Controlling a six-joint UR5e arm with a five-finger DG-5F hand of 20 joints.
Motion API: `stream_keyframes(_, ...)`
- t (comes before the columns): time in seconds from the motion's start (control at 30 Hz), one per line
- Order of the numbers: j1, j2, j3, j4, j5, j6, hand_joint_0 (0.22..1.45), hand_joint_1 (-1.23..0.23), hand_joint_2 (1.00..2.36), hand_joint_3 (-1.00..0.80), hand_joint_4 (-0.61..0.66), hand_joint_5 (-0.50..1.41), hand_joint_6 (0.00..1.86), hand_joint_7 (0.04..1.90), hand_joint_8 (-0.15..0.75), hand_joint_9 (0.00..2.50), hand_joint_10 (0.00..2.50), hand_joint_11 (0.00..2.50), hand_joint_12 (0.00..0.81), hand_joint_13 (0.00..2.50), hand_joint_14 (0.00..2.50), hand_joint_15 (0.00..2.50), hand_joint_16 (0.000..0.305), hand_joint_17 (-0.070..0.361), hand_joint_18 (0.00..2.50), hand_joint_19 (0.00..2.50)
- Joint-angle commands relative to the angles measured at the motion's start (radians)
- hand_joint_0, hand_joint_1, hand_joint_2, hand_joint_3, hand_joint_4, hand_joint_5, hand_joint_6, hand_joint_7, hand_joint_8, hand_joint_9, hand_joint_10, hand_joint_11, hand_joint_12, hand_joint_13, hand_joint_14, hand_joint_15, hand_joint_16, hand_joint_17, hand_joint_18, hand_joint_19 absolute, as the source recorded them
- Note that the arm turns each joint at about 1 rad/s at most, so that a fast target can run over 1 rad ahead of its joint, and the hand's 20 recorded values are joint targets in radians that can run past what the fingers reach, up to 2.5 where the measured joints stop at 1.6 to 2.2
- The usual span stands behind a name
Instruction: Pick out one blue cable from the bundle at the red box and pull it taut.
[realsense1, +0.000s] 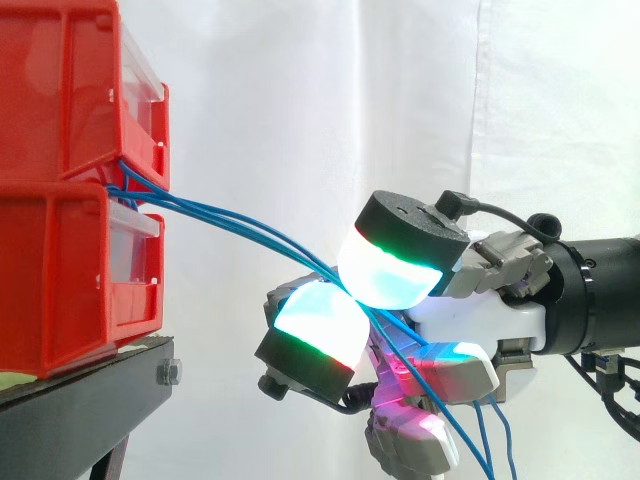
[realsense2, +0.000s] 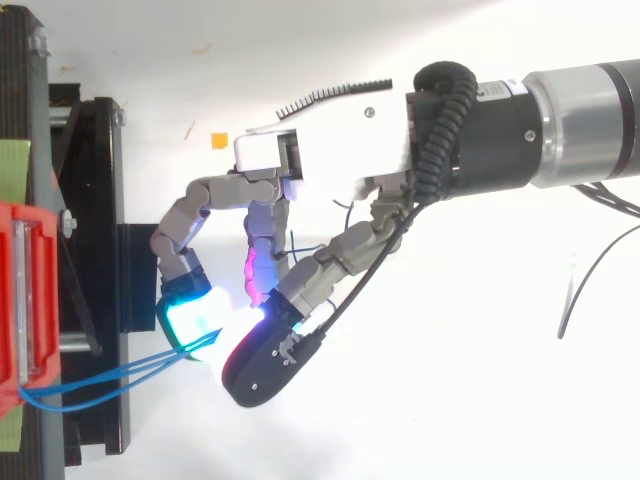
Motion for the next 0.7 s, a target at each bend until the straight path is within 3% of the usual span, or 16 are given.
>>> stream_keyframes(0.0, 0.0, 0.0, 0.0, 0.001, 0.001, 0.0, 0.61, -0.51, 1.02, -0.26, 0.06, -0.07, 0.87, 1.07, 0.359, 1.48, 0.03, 0.72, 0.431, 1.27, 0.02, 0.65, 0.055, 0.123, 1.01, 0.87)
stream_keyframes(0.47, 0.002, 0.0, 0.0, 0.001, 0.001, 0.0, 0.61, -0.58, 1.01, -0.05, 0.16, -0.07, 0.77, 1.03, 0.402, 1.45, 0.02, 0.67, 0.491, 1.3, 0.02, 0.61, 0.071, 0.16, 1.12, 0.78)
stream_keyframes(0.67, 0.002, 0.0, 0.0, 0.001, 0.001, 0.0, 0.6, -0.78, 1.01, -0.05, 0.2, -0.13, 0.85, 0.94, 0.406, 1.35, 0.02, 0.74, 0.494, 1.25, 0.02, 0.62, 0.071, 0.16, 1.09, 0.78)
